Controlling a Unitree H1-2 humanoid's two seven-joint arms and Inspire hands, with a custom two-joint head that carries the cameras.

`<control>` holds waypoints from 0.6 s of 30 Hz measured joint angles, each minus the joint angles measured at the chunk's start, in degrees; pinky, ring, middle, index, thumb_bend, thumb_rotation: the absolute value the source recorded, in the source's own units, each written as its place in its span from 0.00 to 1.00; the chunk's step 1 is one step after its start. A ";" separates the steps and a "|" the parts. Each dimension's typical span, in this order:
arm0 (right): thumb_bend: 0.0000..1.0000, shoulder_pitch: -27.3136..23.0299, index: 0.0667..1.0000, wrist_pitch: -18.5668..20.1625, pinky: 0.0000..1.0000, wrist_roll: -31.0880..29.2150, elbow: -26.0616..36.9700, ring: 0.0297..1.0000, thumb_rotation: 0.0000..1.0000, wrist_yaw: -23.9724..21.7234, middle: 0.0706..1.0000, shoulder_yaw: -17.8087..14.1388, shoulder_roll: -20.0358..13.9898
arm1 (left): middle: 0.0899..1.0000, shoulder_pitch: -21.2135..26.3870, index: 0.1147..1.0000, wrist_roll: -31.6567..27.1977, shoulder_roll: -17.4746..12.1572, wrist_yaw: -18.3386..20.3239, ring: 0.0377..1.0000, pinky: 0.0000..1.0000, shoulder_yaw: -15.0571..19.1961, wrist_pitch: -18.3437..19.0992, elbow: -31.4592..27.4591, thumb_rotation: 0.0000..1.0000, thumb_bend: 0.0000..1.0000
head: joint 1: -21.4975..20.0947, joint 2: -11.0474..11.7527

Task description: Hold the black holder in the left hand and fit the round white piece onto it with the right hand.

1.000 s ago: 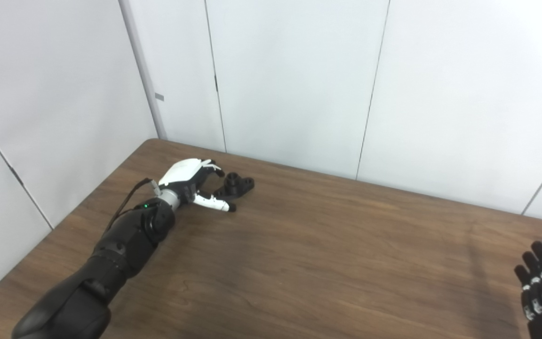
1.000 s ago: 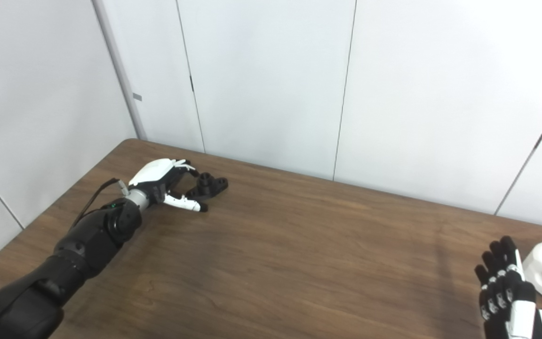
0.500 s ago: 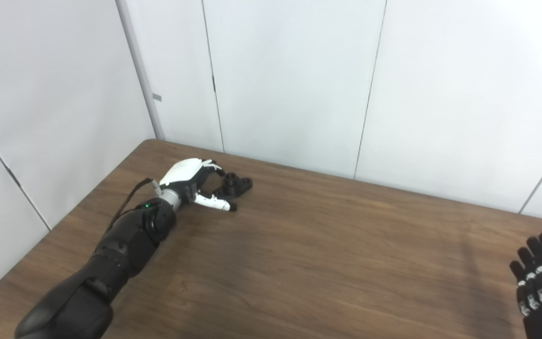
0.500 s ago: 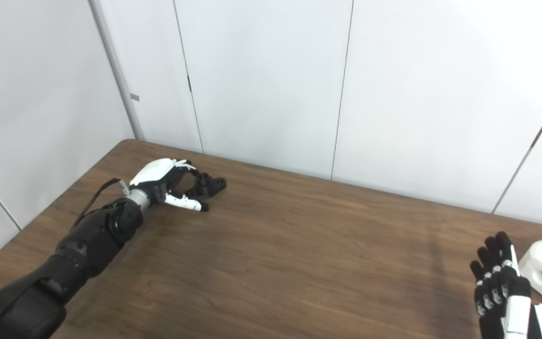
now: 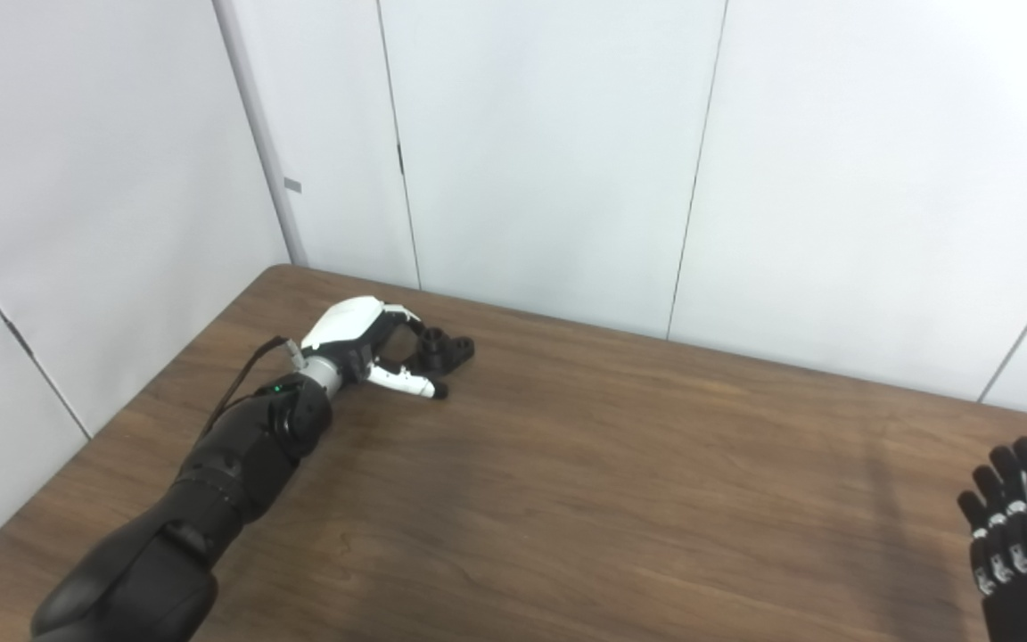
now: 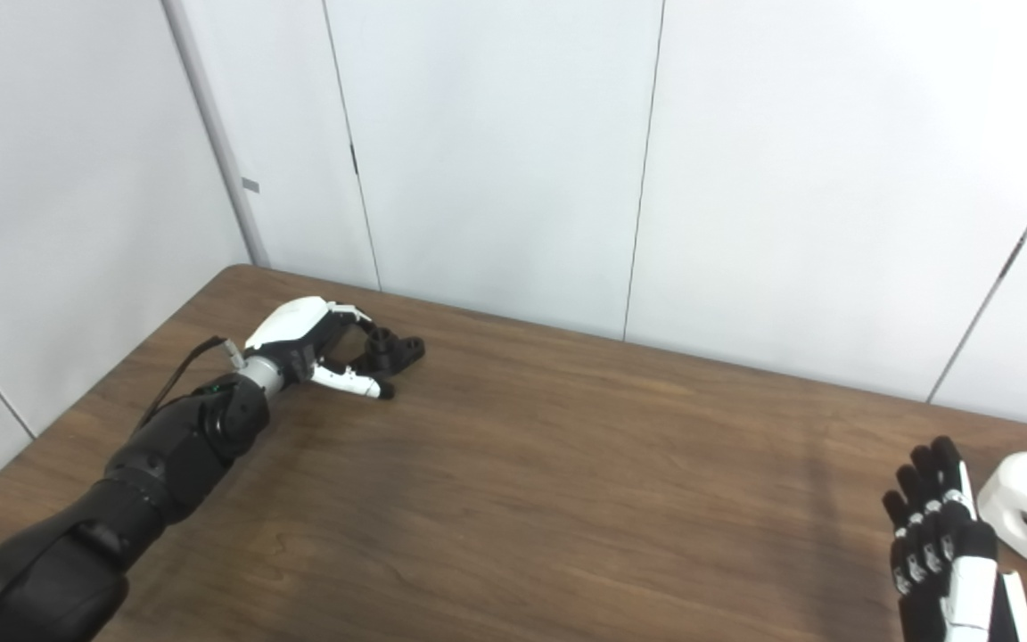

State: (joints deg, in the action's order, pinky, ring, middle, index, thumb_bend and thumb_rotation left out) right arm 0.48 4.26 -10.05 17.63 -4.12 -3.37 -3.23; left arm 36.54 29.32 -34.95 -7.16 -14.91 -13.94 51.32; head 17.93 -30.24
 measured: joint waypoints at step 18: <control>0.53 0.92 1.00 -0.74 1.00 0.48 -0.28 1.00 1.00 -0.30 1.00 1.13 0.71 | 0.77 -0.18 0.42 0.00 2.07 -9.94 0.98 1.00 -1.15 -7.16 6.80 0.05 0.52 | -2.37 0.00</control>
State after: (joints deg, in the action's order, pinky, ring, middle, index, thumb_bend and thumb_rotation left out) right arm 1.40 3.53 -9.57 17.35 -4.41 -2.24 -2.52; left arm 36.36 29.31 -32.89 -17.10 -16.06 -21.09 58.12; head 15.56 -30.23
